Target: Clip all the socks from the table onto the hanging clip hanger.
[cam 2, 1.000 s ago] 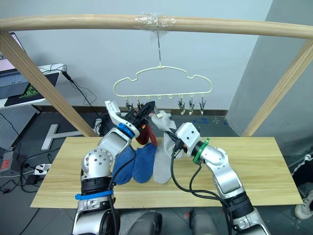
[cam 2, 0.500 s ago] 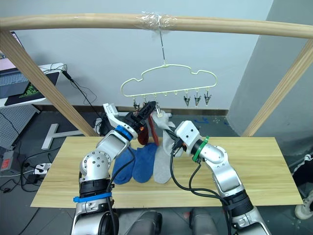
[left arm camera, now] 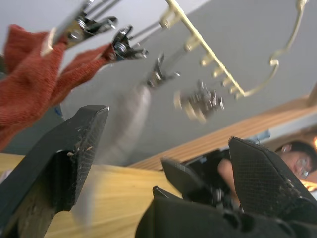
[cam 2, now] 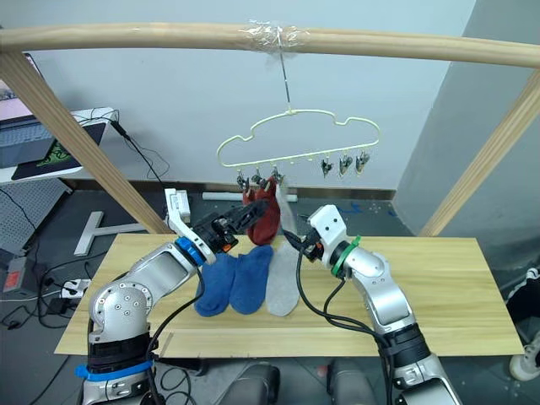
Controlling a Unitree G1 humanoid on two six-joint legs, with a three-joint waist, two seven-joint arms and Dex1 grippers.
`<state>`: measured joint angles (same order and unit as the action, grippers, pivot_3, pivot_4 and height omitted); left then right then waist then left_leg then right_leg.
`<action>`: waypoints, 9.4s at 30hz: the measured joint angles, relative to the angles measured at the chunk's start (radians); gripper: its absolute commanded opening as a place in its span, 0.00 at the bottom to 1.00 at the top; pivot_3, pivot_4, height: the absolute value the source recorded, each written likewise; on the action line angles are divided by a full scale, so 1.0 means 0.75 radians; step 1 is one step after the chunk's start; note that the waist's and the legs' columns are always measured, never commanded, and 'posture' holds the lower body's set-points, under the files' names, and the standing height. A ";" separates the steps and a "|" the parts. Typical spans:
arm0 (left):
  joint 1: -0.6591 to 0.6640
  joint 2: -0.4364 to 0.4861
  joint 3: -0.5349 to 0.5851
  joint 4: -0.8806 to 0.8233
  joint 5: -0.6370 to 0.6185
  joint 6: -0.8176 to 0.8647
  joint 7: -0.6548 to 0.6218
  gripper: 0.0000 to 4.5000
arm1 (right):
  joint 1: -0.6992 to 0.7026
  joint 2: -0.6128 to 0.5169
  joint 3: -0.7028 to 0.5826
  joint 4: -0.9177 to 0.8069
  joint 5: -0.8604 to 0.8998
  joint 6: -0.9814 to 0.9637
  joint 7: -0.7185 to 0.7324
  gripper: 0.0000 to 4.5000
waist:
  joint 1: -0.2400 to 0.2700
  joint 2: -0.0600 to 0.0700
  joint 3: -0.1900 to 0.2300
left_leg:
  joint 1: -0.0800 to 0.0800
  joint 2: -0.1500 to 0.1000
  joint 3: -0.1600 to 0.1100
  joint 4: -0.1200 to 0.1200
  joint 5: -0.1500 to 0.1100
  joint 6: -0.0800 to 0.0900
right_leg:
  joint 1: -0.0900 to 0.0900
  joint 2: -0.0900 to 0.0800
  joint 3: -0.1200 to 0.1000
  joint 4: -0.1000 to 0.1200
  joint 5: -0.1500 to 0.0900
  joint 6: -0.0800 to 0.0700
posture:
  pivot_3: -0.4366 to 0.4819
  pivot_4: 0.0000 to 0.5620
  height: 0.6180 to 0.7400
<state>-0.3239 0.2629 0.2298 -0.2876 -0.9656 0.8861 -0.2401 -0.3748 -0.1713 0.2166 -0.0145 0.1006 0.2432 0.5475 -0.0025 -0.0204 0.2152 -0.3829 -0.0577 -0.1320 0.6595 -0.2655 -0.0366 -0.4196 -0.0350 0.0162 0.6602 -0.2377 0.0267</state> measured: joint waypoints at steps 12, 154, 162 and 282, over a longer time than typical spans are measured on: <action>0.168 0.240 -0.257 -0.183 0.338 -0.227 -0.268 1.00 | 0.080 -0.004 -0.085 -0.204 0.002 0.161 -0.161 0.79 | 0.003 0.001 0.001 | 0.000 0.001 0.000 -0.007 -0.002 0.003 | -0.002 0.000 0.000 -0.002 -0.001 -0.002 | 0.52 0.36 1.00; -0.032 -0.028 -0.643 0.880 1.256 -0.806 -0.312 0.96 | -0.405 0.198 -0.245 0.208 -0.023 0.134 -0.495 0.00 | -0.034 0.002 0.001 | 0.003 -0.001 -0.001 -0.019 0.000 0.004 | -0.005 -0.001 -0.001 0.001 0.000 -0.003 | 0.49 0.36 1.00; -0.044 -0.076 -0.663 0.941 1.265 -0.774 -0.371 0.47 | -0.403 0.198 -0.245 0.196 -0.023 0.151 -0.496 0.00 | -0.035 0.002 0.001 | 0.003 -0.001 -0.001 -0.019 0.000 0.004 | -0.005 -0.002 0.000 0.002 0.000 -0.003 | 0.49 0.37 1.00; -0.060 -0.301 -0.469 0.628 1.162 -1.168 -0.268 0.00 | -0.517 0.219 -0.571 0.030 0.500 1.029 -0.588 0.68 | -0.034 0.003 0.001 | 0.002 -0.002 -0.001 -0.019 0.001 0.006 | -0.004 -0.003 -0.002 0.001 0.000 -0.002 | 0.48 0.38 1.00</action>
<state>-0.3691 0.0371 -0.1221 0.1835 -0.0942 0.0103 -0.4414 -0.7623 -0.0070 -0.2116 0.0080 0.4755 1.0152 0.1066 -0.0283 -0.0185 0.2157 -0.3812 -0.0592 -0.1330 0.6454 -0.2645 -0.0321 -0.4229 -0.0371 0.0148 0.6609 -0.2378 0.0249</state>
